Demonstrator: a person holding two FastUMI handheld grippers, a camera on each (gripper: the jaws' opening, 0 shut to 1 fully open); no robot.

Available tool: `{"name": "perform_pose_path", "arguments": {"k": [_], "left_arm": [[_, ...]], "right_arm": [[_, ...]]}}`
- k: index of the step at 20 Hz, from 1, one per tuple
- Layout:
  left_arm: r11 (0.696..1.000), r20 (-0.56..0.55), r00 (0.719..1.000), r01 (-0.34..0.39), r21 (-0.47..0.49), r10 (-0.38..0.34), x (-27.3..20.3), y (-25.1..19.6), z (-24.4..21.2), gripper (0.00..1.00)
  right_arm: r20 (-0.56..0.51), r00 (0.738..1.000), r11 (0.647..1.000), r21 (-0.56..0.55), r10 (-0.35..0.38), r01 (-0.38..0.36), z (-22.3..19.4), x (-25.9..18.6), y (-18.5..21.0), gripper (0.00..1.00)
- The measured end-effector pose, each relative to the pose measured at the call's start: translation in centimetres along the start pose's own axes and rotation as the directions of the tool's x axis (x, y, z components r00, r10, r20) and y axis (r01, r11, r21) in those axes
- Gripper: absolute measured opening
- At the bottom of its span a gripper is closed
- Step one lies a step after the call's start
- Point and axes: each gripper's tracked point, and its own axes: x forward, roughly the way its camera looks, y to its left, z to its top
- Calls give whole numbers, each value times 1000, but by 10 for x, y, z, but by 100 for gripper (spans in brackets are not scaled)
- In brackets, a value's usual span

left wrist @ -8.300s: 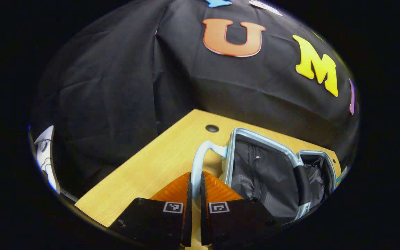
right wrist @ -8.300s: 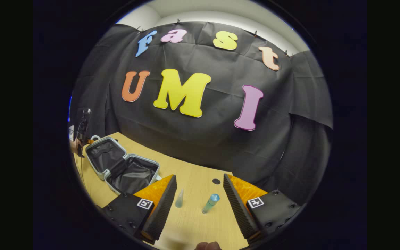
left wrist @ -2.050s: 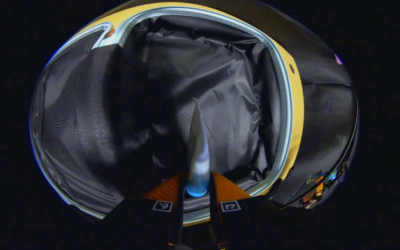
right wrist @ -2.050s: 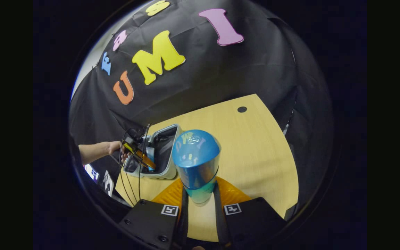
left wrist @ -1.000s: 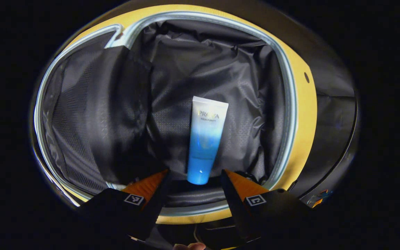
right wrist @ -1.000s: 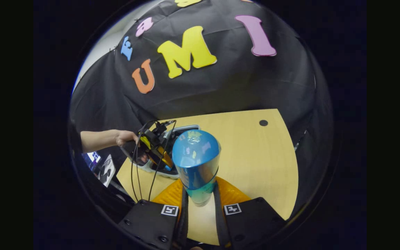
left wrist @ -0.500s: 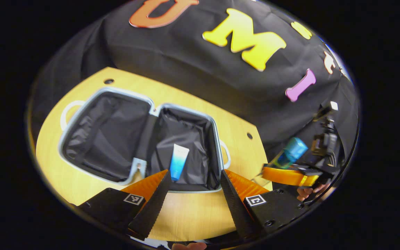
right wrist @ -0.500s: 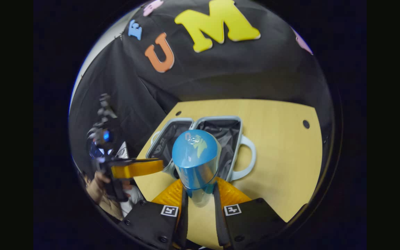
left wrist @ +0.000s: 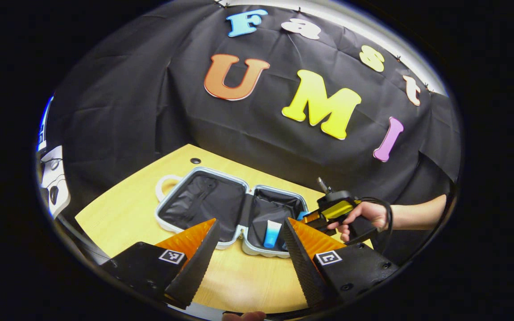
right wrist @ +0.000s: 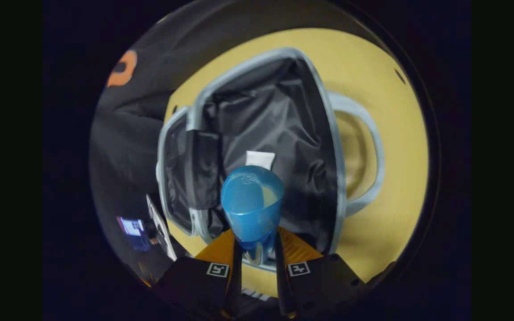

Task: First open the suitcase, pack the skin care products into it, and then close the suitcase.

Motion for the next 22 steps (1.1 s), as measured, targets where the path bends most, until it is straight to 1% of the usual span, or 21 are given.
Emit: {"name": "perform_pose_path", "arguments": {"k": [2, 4, 7, 8, 9, 12, 17, 18, 19, 22], "left_arm": [[999, 1, 999, -39, 3, 39, -12, 21, -4, 91], [997, 5, 997, -77, 8, 77, -22, 39, -6, 91], [995, 0, 996, -92, -24, 92, -32, 49, -4, 91], [995, 0, 996, -93, -29, 93, -32, 48, -4, 90], [995, 4, 995, -96, -30, 96, -31, 49, -4, 90], [996, 1, 996, -93, -15, 93, -29, 47, -4, 91], [995, -19, 995, -93, 28, 94, -30, 46, -6, 91], [995, -20, 995, -93, 28, 94, -31, 46, -6, 91], [995, -22, 995, -94, 27, 94, -31, 45, -5, 91], [996, -23, 996, -89, 11, 89, -33, 44, -3, 91]], "right_arm": [[9, 999, 999, 6, -53, 53, 10, 15, -10, 31], [31, 996, 996, 0, -89, 89, 24, 19, -13, 31], [33, 992, 993, 25, -119, 118, 31, 23, -14, 31], [33, 991, 991, 26, -131, 130, 30, 25, -15, 29], [31, 990, 990, 26, -141, 140, 30, 26, -18, 30], [36, 991, 991, 28, -133, 132, 30, 25, -17, 32], [47, 989, 990, 9, -142, 142, 26, 24, -18, 35], [47, 988, 989, 5, -146, 146, 24, 24, -19, 33], [49, 987, 988, 3, -152, 152, 23, 23, -20, 36], [63, 988, 990, 2, -138, 138, 21, 20, -18, 38]]}}
